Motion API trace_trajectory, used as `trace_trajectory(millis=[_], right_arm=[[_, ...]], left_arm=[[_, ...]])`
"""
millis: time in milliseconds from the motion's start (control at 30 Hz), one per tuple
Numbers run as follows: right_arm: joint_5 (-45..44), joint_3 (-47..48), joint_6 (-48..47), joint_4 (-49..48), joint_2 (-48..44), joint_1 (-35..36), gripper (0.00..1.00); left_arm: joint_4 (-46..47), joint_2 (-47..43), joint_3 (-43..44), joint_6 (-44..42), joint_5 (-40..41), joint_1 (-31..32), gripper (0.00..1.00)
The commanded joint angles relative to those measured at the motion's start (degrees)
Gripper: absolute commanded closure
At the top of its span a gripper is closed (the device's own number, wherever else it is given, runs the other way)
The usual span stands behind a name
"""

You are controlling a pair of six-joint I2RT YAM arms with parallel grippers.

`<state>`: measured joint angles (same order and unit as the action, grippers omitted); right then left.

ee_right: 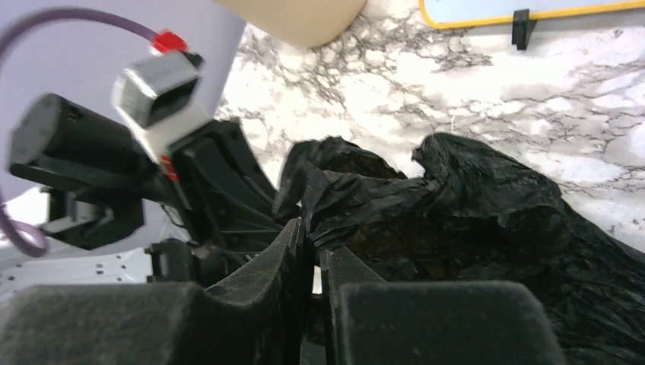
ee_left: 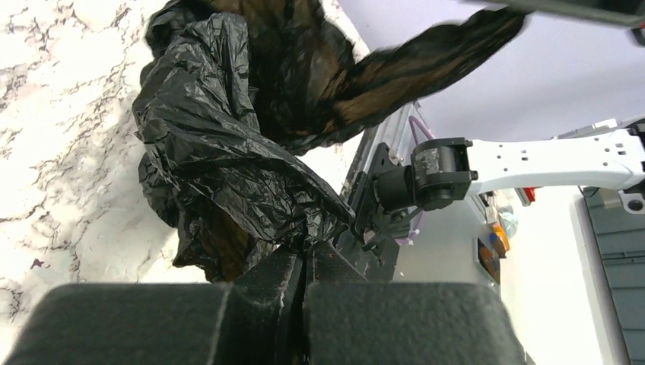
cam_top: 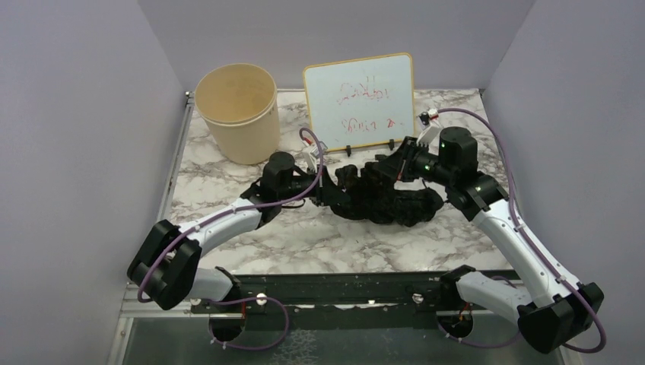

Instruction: Put the trash bags into the trash bin

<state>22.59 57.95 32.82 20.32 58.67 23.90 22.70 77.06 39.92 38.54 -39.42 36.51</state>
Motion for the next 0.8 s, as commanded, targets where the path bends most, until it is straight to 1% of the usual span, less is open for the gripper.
trace_trajectory(millis=[0,167,267,333,400,433,467,500,567,633,700,733,767], right_arm=[[3.15,-3.06,1.42,-0.58,-0.69,0.09,0.80],[10.17,-7.80,4.69,-3.28,-1.62,0.09,0.63],[15.17,-11.98,6.88,-6.94,-2.63,0.08,0.61],[18.50,-15.45,10.29,-12.37,-3.03,0.05,0.61],[22.83,-18.72,15.43,-20.52,-2.52,0.09,0.60],[24.72,-19.94,17.30,-25.02,-1.99,0.09,0.58],[25.76,-20.48,19.11,-27.79,-1.24,0.09,0.51],[26.38,-20.71,20.31,-29.72,-0.67,0.09,0.47],[25.91,-20.11,21.19,-30.54,0.25,0.06,0.44],[24.27,-19.57,21.26,-29.74,0.39,0.09,0.44],[23.36,-19.57,21.73,-30.12,0.35,0.07,0.49],[23.03,-19.81,22.15,-30.65,0.44,0.02,0.56],[22.95,-20.46,22.68,-31.58,0.54,0.02,0.66]], left_arm=[[2.26,-5.13,1.66,0.33,0.37,0.14,1.00],[1.92,-8.82,2.06,0.99,1.67,0.14,1.00],[1.67,-10.25,1.72,1.09,2.48,0.14,1.00],[1.29,-10.20,1.65,0.93,1.98,0.13,1.00],[1.12,-9.89,1.72,0.92,1.10,0.06,1.00],[1.10,-9.75,1.74,0.92,0.68,0.12,1.00],[1.12,-9.52,1.82,0.92,0.38,0.12,1.00],[1.12,-9.40,1.89,0.87,0.32,0.20,1.00],[1.12,-9.09,2.13,0.62,0.90,0.43,1.00],[1.13,-8.65,2.49,0.39,1.18,0.70,1.00],[1.12,-8.54,2.65,0.40,1.02,0.91,1.00],[1.12,-8.59,2.58,0.31,0.94,0.89,1.00],[1.12,-8.73,2.43,0.23,0.97,0.92,1.00]])
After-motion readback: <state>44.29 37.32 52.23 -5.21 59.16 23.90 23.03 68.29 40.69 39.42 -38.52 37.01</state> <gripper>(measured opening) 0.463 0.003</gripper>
